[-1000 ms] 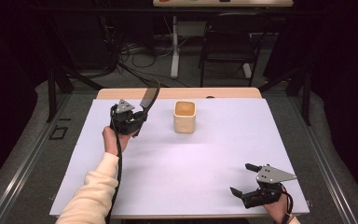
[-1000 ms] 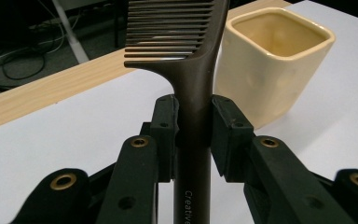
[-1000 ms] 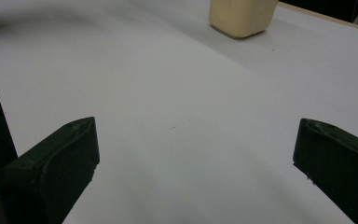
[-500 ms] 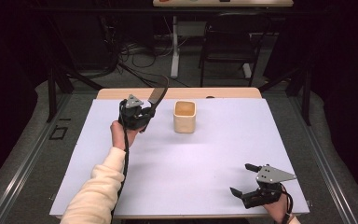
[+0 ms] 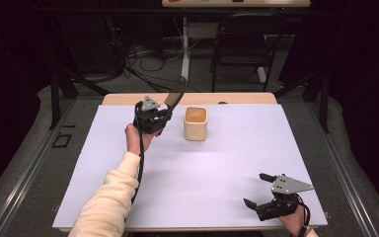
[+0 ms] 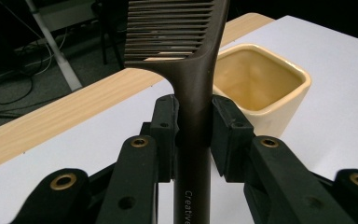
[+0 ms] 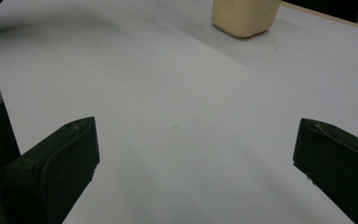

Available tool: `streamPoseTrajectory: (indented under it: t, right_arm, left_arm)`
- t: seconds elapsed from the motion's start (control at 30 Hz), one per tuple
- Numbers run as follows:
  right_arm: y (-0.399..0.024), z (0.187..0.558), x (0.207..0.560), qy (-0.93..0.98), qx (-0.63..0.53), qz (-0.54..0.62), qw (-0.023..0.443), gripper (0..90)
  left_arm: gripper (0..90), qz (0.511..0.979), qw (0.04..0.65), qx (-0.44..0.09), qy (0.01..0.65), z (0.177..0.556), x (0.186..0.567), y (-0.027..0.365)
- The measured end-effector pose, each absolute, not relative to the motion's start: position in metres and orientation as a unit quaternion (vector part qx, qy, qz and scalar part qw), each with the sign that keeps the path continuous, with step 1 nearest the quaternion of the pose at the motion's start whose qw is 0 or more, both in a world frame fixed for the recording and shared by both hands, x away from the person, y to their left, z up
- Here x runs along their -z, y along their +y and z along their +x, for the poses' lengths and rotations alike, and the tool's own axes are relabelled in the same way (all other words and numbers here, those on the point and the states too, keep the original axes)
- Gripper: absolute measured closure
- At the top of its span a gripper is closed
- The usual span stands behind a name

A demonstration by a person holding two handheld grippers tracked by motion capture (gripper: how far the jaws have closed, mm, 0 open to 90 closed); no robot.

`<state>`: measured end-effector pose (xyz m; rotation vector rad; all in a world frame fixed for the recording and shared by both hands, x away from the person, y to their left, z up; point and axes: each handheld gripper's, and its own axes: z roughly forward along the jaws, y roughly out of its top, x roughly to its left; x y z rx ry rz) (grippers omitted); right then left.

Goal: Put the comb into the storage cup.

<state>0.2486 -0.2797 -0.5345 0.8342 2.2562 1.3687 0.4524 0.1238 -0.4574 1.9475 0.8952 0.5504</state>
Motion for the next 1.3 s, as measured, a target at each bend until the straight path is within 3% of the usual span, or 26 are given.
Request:
streamPoseTrajectory:
  t: [1.3]
  right_arm:
    - [-0.28, 0.249, 0.535, 0.801, -0.487, 0.296, 0.185, 0.0]
  left_arm:
    - [72.1, 0.767, 0.478, -0.241, 0.354, 0.462, 0.442, 0.098]
